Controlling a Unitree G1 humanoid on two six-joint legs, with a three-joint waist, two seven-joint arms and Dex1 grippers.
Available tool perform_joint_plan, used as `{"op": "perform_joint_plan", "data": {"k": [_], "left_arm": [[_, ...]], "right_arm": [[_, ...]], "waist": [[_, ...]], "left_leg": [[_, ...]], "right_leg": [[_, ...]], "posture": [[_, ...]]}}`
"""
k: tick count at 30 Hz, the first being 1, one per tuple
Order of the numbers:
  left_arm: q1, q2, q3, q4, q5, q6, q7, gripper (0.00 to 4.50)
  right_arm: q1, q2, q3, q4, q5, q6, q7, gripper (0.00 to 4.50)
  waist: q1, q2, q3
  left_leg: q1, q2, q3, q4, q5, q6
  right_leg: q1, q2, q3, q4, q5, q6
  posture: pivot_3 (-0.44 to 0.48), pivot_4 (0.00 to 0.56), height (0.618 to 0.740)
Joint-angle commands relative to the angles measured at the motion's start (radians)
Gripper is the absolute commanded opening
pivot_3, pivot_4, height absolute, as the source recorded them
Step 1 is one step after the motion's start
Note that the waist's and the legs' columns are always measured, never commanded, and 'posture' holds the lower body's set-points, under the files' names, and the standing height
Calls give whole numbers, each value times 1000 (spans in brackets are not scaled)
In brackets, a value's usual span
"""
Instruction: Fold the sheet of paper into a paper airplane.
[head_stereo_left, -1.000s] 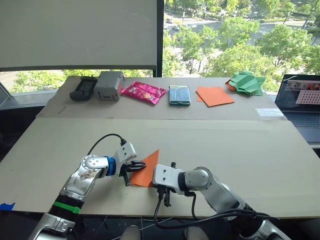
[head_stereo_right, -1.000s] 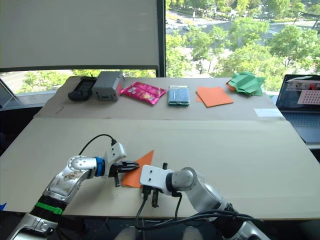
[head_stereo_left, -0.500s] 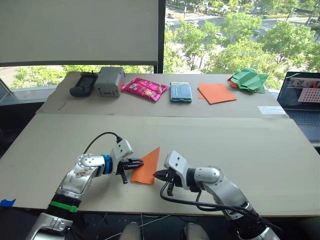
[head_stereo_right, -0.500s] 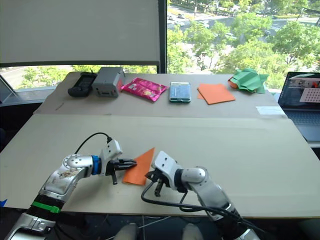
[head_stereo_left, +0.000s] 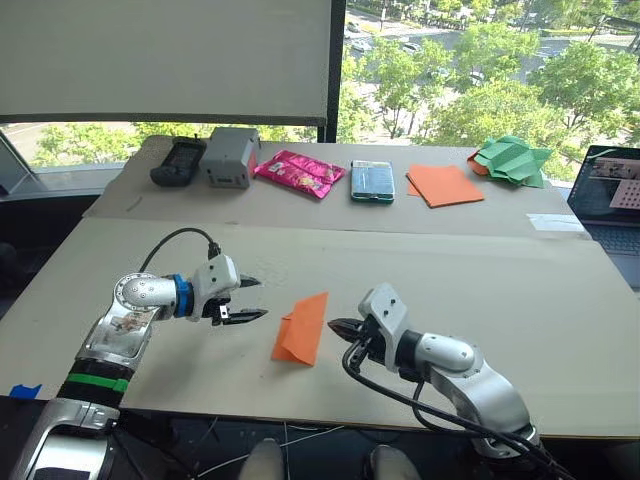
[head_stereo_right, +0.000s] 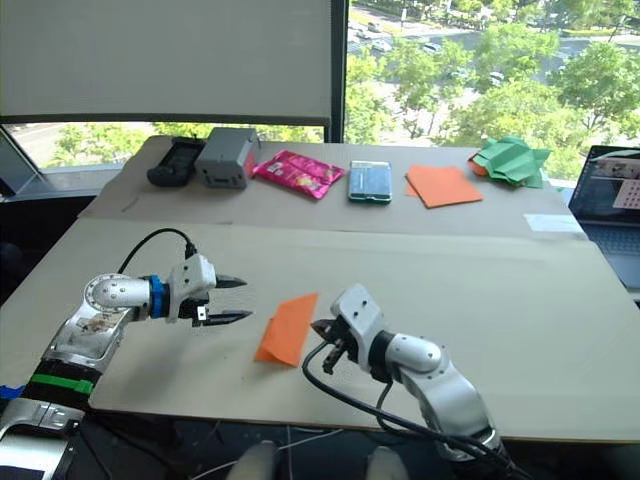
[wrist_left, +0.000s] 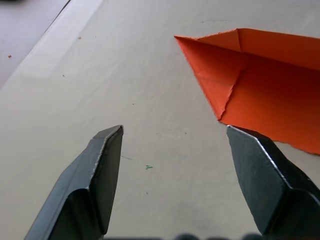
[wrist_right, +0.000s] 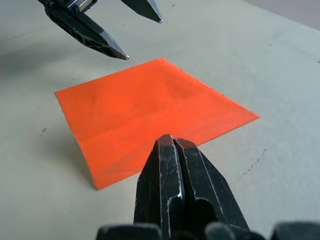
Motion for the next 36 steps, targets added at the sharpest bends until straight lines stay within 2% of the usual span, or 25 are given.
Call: {"op": "perform_joint_plan", "data": {"k": [1,6,11,14,23,24,28,32,36], "left_arm": [[-134,-46,-77,139,89,-359,-47,4205],[-273,-144,-176,353,141,-685,-112,4205],[-345,-184,-243,522,182,-891,-138,4205],[-383,-201,-257,578,182,-934,-153,3375],[-406,-159,-275,626,279,-959,-88,348],[-399,-148,-270,614,291,-933,-72,21],[-322,-112,-219,478,269,-686,-28,21],[-166,-58,-132,128,235,-205,-6,21],[-6,-51,-71,-276,265,385,28,21]], "right_arm": [[-8,-8,-24,-48,26,10,-23,0],[-17,-2,-14,-38,30,15,-57,0],[-21,8,-7,-42,36,21,-92,0],[-17,9,-5,-48,36,26,-115,0],[-32,6,-3,-27,37,12,-137,0],[-37,8,-7,-22,37,11,-139,0],[-51,18,-37,-11,40,5,-157,0],[-62,37,-94,3,31,1,-210,0],[-60,40,-112,5,25,-4,-236,0]], "waist": [[7,0,0],[8,0,-1],[0,0,-1],[-3,0,-1],[-5,0,-1],[-5,0,-1],[-7,0,-1],[-9,0,-1],[-14,0,-1]], "left_leg": [[-3,0,0,0,0,0],[-4,0,2,2,4,5],[-4,0,2,2,7,10],[-4,0,2,2,8,11],[-5,0,2,2,8,12],[-5,0,2,2,8,12],[-4,0,2,2,8,11],[-4,0,1,2,9,14],[-3,0,1,1,10,16]], "right_leg": [[0,0,0,-1,1,1],[3,0,0,-4,7,5],[4,0,0,-3,8,6],[4,0,0,-2,8,6],[4,0,0,-1,8,6],[4,0,0,0,8,6],[4,0,0,2,8,6],[3,0,1,9,7,5],[4,2,1,12,7,5]], "posture": [[0,150,702],[0,150,702],[0,150,702],[0,150,702],[0,150,702],[0,150,702],[0,150,702],[0,150,702],[0,150,702]]}}
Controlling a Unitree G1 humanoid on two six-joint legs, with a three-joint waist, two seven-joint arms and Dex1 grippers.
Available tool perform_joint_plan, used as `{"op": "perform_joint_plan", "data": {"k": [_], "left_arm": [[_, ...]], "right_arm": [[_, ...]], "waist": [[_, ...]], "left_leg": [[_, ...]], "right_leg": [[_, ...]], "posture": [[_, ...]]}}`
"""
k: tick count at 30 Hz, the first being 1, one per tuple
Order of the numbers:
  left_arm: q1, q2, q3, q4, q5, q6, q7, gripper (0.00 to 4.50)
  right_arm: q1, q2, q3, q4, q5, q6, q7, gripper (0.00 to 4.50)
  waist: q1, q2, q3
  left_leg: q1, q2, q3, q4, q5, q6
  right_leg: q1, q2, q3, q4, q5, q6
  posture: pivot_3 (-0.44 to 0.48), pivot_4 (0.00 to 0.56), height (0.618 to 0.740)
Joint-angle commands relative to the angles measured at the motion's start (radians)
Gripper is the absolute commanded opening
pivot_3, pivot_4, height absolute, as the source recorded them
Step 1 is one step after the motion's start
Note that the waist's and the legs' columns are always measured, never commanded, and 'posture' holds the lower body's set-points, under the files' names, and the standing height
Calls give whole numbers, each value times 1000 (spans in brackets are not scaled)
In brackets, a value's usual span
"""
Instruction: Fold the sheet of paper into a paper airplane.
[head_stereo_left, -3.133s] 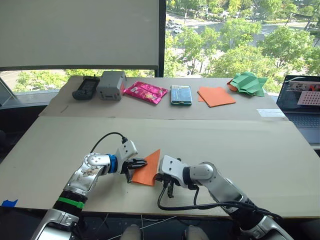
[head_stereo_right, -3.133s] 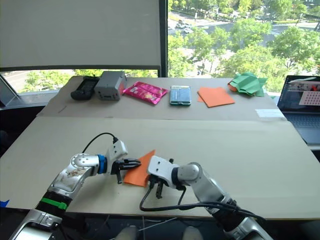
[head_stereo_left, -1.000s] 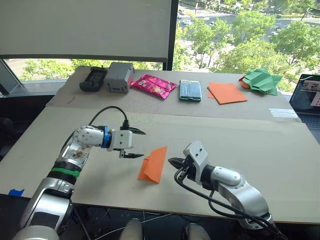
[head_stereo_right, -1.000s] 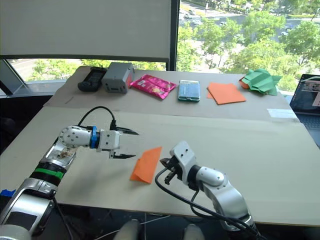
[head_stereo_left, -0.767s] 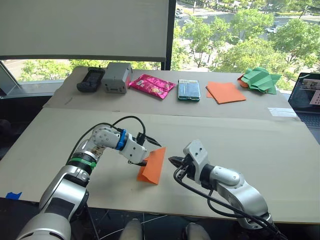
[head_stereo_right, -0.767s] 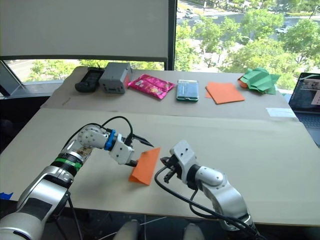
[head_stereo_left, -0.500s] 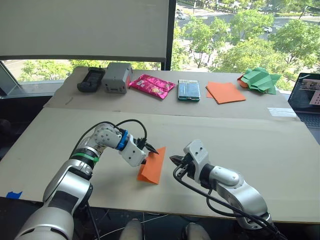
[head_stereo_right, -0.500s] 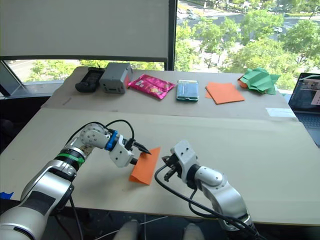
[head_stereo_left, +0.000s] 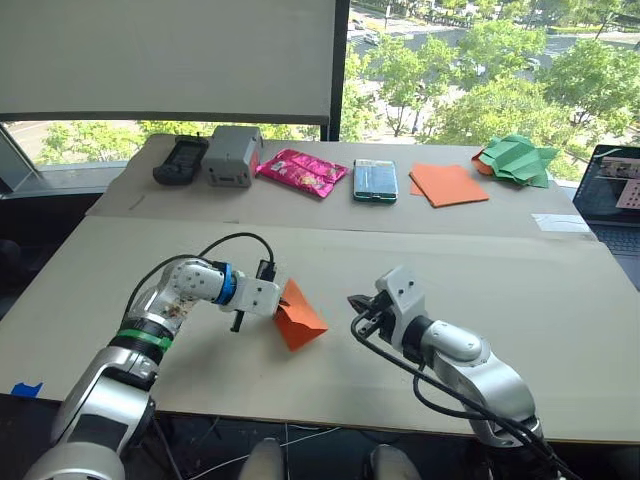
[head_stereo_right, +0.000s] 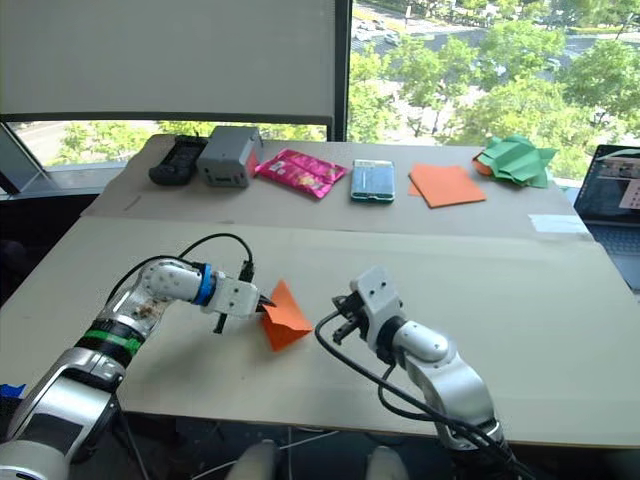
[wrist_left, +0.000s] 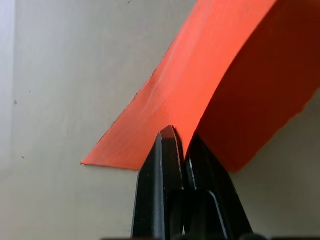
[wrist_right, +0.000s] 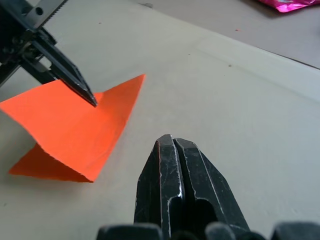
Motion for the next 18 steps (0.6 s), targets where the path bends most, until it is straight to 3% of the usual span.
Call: {"op": "perform_joint_plan", "data": {"k": [1,4,7,8,12,13,16,18], "left_arm": [[99,-17,58,-355,5,551,52,21],[161,-57,52,-511,-2,799,93,21],[197,-85,24,-577,20,897,155,21],[202,-92,22,-591,10,921,165,574],[213,-72,14,-612,-22,929,167,1821],[216,-63,21,-616,-37,924,162,2189],[209,-40,84,-648,-130,928,124,3217],[210,-5,128,-674,-193,933,92,3268]], "right_arm": [[-11,5,-14,-19,-2,-31,-22,0],[-13,1,0,-16,-5,-37,-26,0],[-17,-11,25,-23,-2,-44,-10,0],[-18,-15,30,-25,1,-44,-4,0],[-18,-34,41,-21,-1,-53,9,0],[-17,-42,43,-22,-1,-55,14,609],[-11,-60,51,-38,10,-54,36,1569],[-4,-79,69,-67,20,-54,64,2313]], "waist": [[-2,1,0],[-2,0,0],[-5,0,0],[-6,0,0],[-7,0,0],[-8,0,0],[-9,0,0],[-10,-1,1]], "left_leg": [[1,0,0,0,0,0],[3,0,0,0,-3,-4],[3,0,0,0,-5,-8],[3,0,0,0,-5,-8],[4,0,0,0,-5,-8],[4,0,0,0,-5,-8],[4,0,0,0,-5,-8],[3,0,0,0,-4,-7]], "right_leg": [[0,0,0,-1,-1,-2],[1,0,0,-2,-2,-3],[0,0,0,-3,-2,-3],[0,0,0,-3,-2,-3],[0,0,0,-2,-2,-3],[0,0,0,-2,-2,-3],[0,0,0,-3,-2,-3],[0,0,0,-2,-2,-3]], "posture": [[0,150,702],[0,150,702],[0,150,702],[0,150,702],[0,150,702],[0,150,702],[0,150,702],[0,150,702]]}}
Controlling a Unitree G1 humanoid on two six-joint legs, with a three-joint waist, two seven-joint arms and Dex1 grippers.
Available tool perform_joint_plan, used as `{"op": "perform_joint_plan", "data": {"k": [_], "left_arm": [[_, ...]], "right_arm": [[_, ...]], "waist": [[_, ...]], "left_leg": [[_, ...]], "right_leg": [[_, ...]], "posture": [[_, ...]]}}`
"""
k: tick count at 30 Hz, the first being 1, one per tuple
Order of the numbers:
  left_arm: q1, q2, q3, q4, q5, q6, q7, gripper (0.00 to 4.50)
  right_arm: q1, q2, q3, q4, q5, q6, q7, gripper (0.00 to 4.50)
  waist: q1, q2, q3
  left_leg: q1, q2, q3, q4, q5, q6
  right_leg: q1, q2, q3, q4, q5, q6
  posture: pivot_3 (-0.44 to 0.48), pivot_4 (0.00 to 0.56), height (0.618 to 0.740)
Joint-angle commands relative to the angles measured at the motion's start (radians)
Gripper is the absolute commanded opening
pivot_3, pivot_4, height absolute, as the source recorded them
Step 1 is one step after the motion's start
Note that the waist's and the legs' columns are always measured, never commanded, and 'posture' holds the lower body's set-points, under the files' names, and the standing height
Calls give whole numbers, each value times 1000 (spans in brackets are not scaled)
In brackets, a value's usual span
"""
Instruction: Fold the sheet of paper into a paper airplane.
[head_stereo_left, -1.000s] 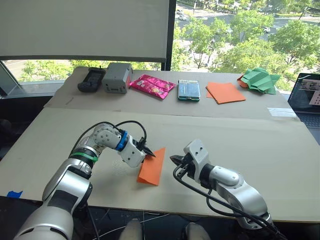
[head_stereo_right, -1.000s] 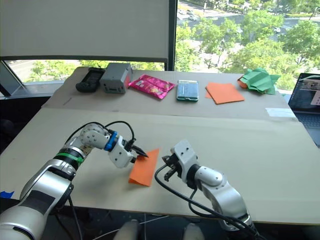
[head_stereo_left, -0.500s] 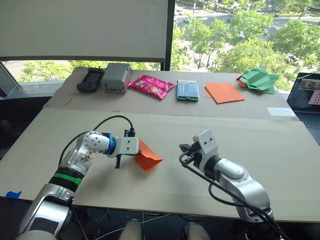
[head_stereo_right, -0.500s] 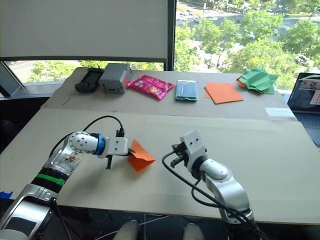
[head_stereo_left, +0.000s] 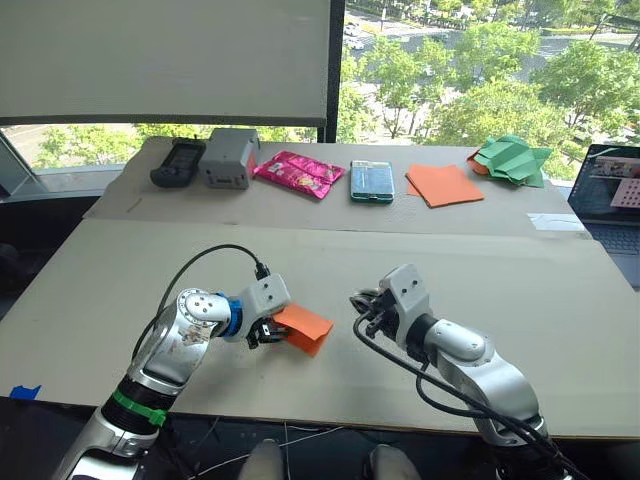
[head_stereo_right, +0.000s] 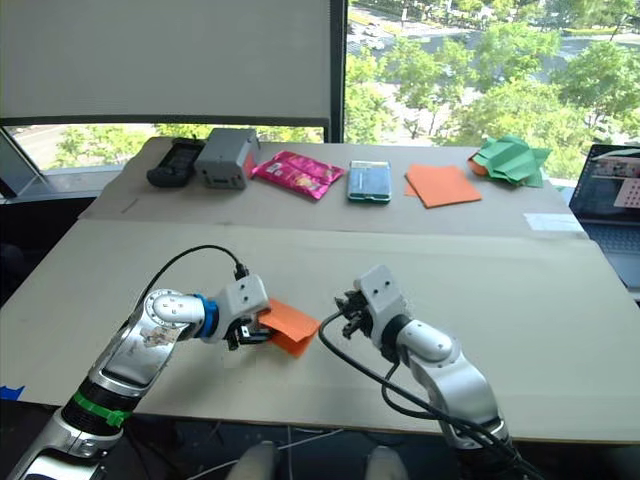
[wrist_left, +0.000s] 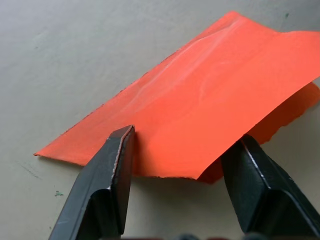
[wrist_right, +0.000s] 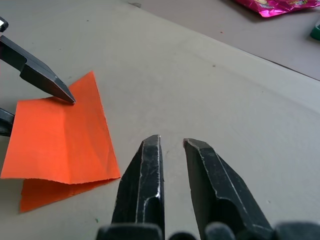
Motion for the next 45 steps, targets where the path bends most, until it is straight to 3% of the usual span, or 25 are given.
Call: {"op": "perform_joint_plan", "data": {"k": [1,6,10,17,18,23,29,37,45], "left_arm": [[-3,64,97,-76,-109,-7,-59,3268],[80,212,194,-54,-215,-150,-164,3268],[88,234,253,-8,-289,-167,-167,3268],[138,236,294,4,-339,-163,-129,3268],[147,236,300,-2,-347,-159,-122,3268],[169,232,322,-4,-391,-147,-92,3268],[171,213,324,63,-420,-171,-72,3268],[147,183,322,139,-457,-185,-76,3268],[98,149,276,231,-456,-236,-105,3268]], "right_arm": [[-1,-35,35,-87,23,-29,58,2644],[-33,-49,195,-89,1,-119,157,4379],[-85,-57,306,25,-159,-277,117,4450],[-135,3,343,177,-321,-382,22,4450],[-134,12,342,187,-328,-383,19,3932],[-115,25,338,197,-341,-395,38,2261],[-103,9,327,204,-306,-441,110,151],[-114,-85,321,248,-273,-640,270,43],[-209,-174,330,457,-314,-924,399,43]], "waist": [[-1,-1,0],[-18,0,1],[-8,1,3],[-5,-1,3],[-6,-1,2],[-3,-2,2],[-7,-1,2],[-5,-3,2],[-7,-3,2]], "left_leg": [[0,0,0,0,0,0],[3,0,0,-1,-1,-2],[2,0,0,-1,-2,-3],[-2,0,1,-1,-2,-4],[-2,0,1,0,-2,-4],[2,1,1,-2,3,4],[3,1,1,-1,-1,-3],[2,1,1,-1,-1,-3],[4,1,1,-1,1,0]], "right_leg": [[0,0,0,0,0,0],[0,0,0,-1,0,-1],[-2,-1,0,-4,-1,-1],[-1,-1,-1,-9,0,0],[-1,-1,-1,-8,0,0],[0,0,0,1,0,-1],[0,0,0,0,0,-1],[0,0,0,0,0,-1],[1,0,0,1,0,-1]], "posture": [[0,150,702],[0,150,702],[0,150,702],[0,150,702],[0,150,702],[0,150,702],[0,150,702],[0,150,702],[0,150,702]]}}
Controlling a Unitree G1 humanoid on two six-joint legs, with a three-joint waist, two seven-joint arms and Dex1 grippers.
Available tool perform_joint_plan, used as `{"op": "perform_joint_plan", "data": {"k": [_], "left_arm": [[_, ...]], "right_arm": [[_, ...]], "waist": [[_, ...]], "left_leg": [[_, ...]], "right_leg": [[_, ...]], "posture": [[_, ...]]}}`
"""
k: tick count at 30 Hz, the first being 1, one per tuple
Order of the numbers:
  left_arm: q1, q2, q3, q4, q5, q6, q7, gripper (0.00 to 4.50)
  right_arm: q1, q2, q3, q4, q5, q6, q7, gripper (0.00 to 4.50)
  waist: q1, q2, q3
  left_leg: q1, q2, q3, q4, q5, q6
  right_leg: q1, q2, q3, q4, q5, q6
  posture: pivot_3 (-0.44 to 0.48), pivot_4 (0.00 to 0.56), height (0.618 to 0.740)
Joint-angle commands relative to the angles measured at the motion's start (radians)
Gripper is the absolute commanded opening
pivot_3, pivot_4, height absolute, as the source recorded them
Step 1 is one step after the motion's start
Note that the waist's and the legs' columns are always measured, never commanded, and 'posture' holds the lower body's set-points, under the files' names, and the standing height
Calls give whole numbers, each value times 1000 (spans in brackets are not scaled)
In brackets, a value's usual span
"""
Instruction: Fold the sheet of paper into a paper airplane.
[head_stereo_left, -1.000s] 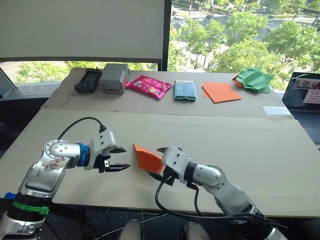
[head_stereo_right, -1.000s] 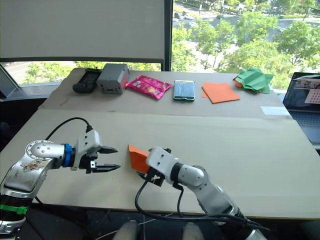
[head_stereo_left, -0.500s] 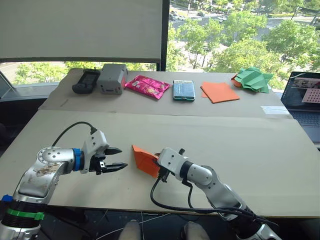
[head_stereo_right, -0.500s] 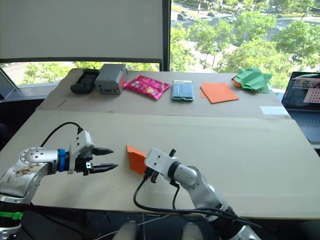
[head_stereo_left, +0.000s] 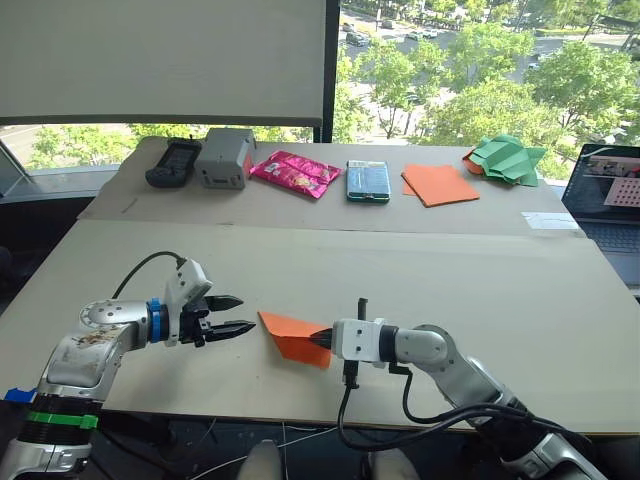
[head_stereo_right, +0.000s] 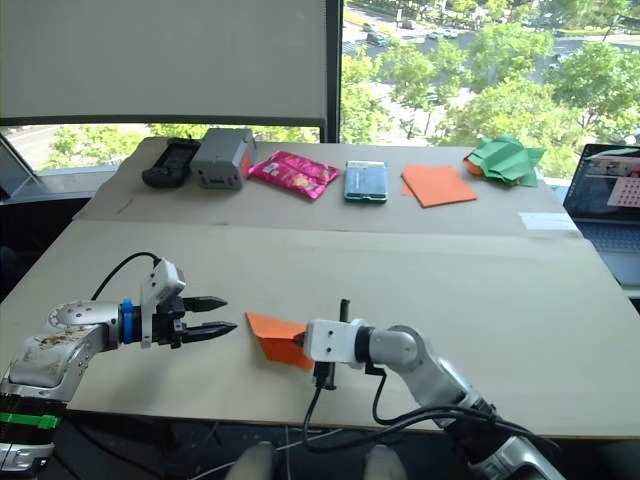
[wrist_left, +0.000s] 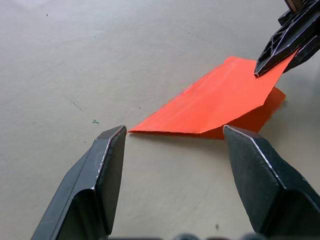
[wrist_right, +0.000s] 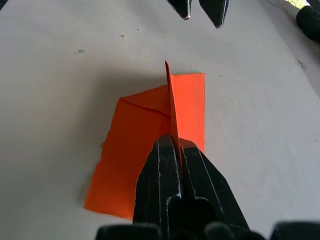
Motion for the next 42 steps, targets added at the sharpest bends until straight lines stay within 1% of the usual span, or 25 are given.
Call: {"op": "perform_joint_plan", "data": {"k": [1,5,8,14,15,16,21,26,33,37,42], "left_arm": [[-41,-19,-27,15,7,-45,-6,3268],[-74,-46,-71,30,27,-72,0,3268],[-91,-65,-85,27,19,-72,-9,2521],[-160,-109,-167,92,90,-136,-6,446],[-174,-116,-180,108,102,-148,-9,172],[-182,-119,-188,119,110,-158,-11,172],[-251,-146,-254,220,163,-219,-47,145],[-285,-153,-293,317,216,-298,-84,145],[-323,-181,-334,474,299,-419,-99,145],[-327,-193,-350,513,327,-464,-101,145],[-336,-201,-350,536,337,-480,-108,145]], "right_arm": [[-35,-1,-12,60,-24,-116,24,43],[-40,9,-17,85,-42,-157,25,43],[-36,17,-23,85,-46,-158,27,0],[-10,31,-48,47,-45,-81,21,0],[-6,33,-53,37,-45,-73,20,0],[-3,35,-56,29,-45,-68,19,0],[27,40,-88,-38,-36,-2,13,1571],[79,38,-132,-165,-6,97,19,1571],[137,73,-168,-316,9,248,-31,1571],[167,62,-143,-337,-25,268,-32,1571],[182,30,-115,-314,-52,242,-21,1571]], "waist": [[1,0,0],[4,0,0],[2,-1,0],[5,-1,0],[6,-1,0],[7,-1,0],[11,-1,-1],[18,-1,-1],[24,0,-1],[25,0,-5],[26,0,-7]], "left_leg": [[0,0,0,0,0,0],[-1,0,0,0,3,5],[0,0,0,0,3,5],[0,0,0,0,3,5],[0,0,0,1,3,5],[0,0,0,1,3,5],[0,-1,0,2,4,5],[0,-1,0,2,4,6],[0,-1,0,2,4,5],[0,-1,0,2,4,5],[0,-1,0,2,4,5]], "right_leg": [[0,0,0,0,0,0],[1,0,0,0,0,0],[1,0,0,0,0,1],[2,0,0,1,0,1],[2,0,0,1,1,1],[2,0,0,1,1,1],[2,0,0,1,1,1],[2,0,0,1,1,1],[2,0,0,1,1,1],[3,0,0,1,1,1],[3,0,0,1,1,1]], "posture": [[0,150,702],[0,150,702],[0,150,702],[0,150,702],[0,150,702],[0,150,702],[0,150,702],[0,150,702],[0,150,702],[0,150,702],[0,150,702]]}}
